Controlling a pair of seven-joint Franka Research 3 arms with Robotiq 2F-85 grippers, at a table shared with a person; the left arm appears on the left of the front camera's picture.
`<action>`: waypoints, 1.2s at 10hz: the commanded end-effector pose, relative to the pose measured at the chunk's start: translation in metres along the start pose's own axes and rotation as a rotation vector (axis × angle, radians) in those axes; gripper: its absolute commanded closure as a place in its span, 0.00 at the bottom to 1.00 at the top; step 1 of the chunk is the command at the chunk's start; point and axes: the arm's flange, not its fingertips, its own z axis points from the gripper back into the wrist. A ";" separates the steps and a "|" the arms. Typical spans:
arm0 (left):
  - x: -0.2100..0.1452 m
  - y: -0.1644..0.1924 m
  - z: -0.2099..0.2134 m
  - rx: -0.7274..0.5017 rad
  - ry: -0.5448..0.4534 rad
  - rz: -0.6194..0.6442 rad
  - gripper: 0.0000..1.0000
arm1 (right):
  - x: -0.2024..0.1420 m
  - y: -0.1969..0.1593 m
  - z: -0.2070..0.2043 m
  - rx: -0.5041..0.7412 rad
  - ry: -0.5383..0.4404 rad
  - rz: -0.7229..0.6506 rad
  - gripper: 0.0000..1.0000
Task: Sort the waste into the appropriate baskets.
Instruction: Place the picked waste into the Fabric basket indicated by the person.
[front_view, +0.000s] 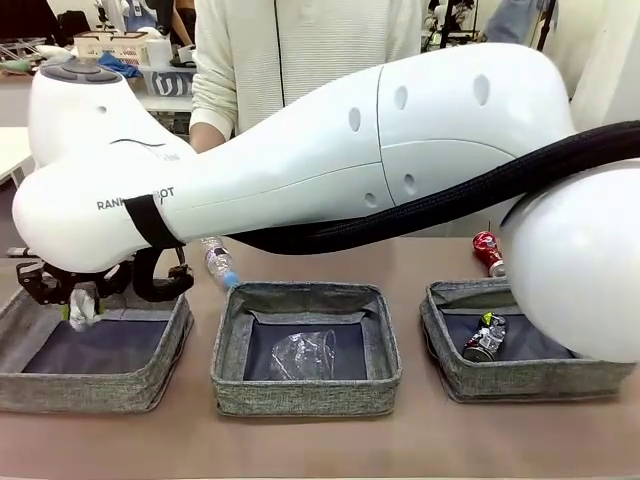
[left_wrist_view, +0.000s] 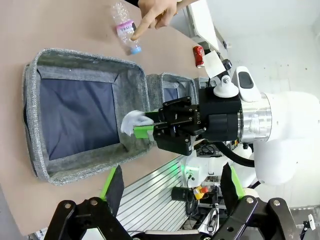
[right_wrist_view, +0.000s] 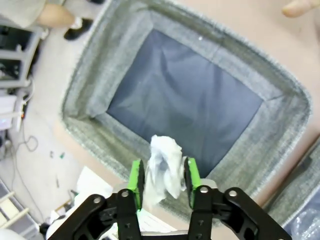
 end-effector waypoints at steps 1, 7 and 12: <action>-0.001 -0.001 0.001 0.013 0.006 -0.001 0.00 | -0.003 -0.003 0.002 0.024 -0.012 0.009 0.00; -0.001 -0.001 0.001 0.013 0.006 -0.001 0.00 | -0.003 -0.007 0.001 0.018 -0.009 -0.011 0.00; -0.001 -0.001 0.001 0.013 0.006 -0.001 0.00 | -0.030 -0.066 0.120 0.043 0.186 -0.041 0.00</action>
